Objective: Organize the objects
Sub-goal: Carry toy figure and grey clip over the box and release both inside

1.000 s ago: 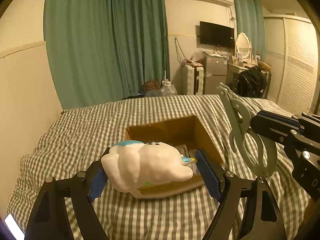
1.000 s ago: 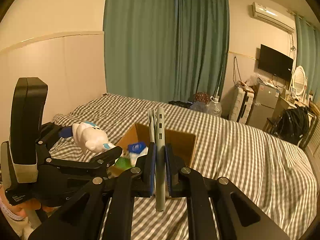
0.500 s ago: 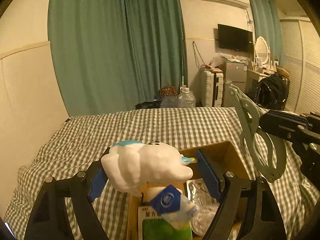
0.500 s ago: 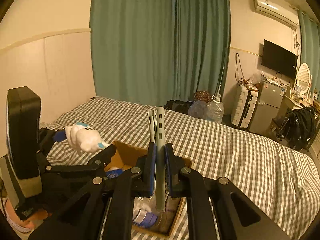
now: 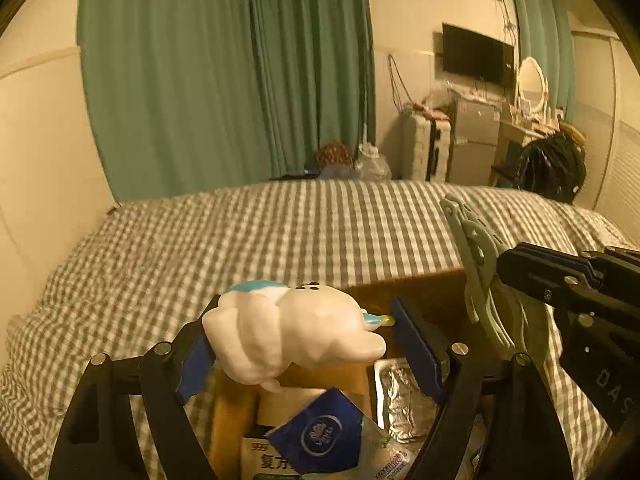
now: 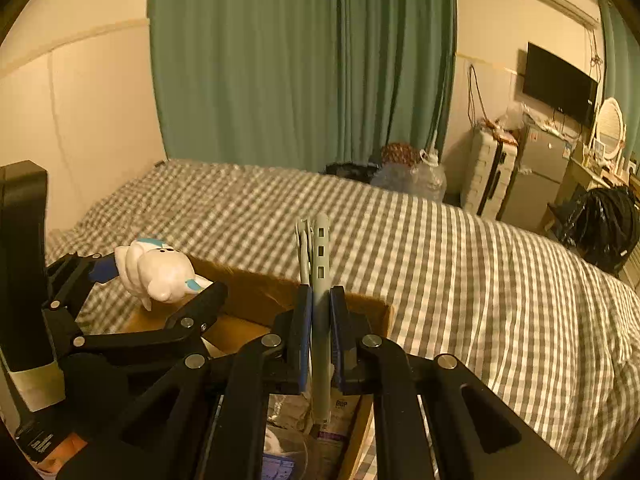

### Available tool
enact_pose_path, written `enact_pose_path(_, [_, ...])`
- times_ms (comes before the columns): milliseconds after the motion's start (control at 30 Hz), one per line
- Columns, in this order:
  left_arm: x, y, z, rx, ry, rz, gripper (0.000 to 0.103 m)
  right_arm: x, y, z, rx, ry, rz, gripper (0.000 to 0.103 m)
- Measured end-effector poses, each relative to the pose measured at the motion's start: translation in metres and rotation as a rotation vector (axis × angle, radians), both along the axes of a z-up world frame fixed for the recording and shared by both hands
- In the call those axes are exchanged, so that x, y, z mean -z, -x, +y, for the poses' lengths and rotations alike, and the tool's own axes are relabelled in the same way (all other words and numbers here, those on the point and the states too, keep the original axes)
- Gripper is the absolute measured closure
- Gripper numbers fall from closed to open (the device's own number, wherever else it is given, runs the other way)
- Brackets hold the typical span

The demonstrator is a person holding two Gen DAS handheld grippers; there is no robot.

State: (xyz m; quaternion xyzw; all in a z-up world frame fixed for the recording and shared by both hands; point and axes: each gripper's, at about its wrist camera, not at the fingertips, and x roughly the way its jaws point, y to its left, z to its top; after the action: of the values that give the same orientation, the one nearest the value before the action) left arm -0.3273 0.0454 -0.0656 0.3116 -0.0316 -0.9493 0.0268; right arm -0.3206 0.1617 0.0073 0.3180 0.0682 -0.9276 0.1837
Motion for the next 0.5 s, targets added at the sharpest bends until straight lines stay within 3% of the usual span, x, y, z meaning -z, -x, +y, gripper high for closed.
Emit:
enact_pose_path(167, [0.018, 0.009, 0.002, -0.003, 0.008, -0.075, 0.02, 0.023, 0.015, -0.001, 0.013, -0.024, -0.067, 0.094])
enact_pose_path(500, [0.028, 0.015, 0.007, 0.017, 0.036, -0.131, 0.018, 0.04, 0.009, 0.003, 0.012, 0.004, -0.127, 0.094])
